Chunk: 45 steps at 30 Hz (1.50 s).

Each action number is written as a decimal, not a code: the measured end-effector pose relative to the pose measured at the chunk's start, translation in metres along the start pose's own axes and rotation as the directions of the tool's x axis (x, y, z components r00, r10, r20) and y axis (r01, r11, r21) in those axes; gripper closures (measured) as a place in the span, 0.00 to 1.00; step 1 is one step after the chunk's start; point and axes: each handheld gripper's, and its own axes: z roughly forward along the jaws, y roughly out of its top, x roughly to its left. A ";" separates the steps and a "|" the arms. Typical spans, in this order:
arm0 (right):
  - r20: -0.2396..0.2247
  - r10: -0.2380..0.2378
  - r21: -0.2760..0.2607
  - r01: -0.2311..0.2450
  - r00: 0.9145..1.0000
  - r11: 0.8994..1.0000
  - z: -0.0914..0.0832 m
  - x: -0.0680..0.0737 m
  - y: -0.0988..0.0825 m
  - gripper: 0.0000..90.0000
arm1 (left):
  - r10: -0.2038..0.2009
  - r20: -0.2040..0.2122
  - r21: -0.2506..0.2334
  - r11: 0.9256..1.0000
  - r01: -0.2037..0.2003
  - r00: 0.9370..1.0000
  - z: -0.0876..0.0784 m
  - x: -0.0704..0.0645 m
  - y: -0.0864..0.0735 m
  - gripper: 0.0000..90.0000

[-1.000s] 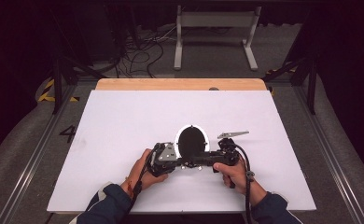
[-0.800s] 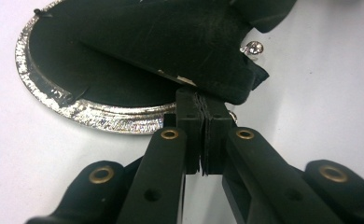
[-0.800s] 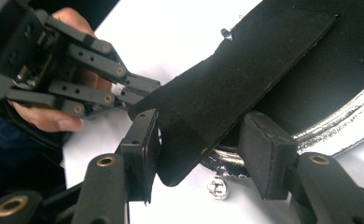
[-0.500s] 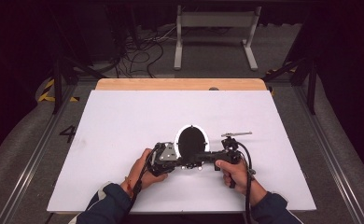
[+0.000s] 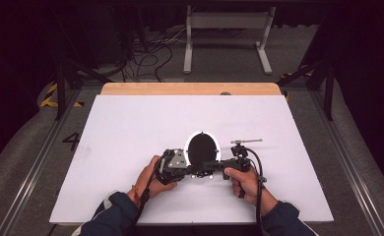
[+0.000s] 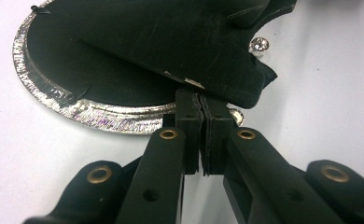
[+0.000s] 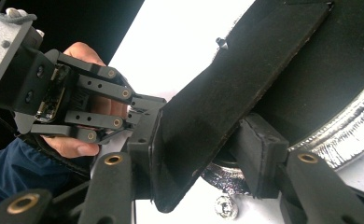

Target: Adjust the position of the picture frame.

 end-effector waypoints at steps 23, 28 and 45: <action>0.056 -0.059 0.004 0.058 0.997 0.998 -0.001 0.004 0.000 0.64 | -0.084 -0.040 -0.082 0.993 0.081 0.996 -0.045 0.025 -0.023 0.84; 0.061 -0.060 0.005 0.060 0.996 0.998 -0.001 0.005 0.000 0.64 | -0.115 0.007 -0.116 0.987 0.115 0.993 -0.046 0.029 -0.026 0.79; 0.055 -0.051 -0.001 0.051 0.997 0.999 -0.001 0.004 0.000 0.64 | -0.197 0.040 -0.132 0.971 0.200 0.980 -0.036 0.038 -0.031 0.64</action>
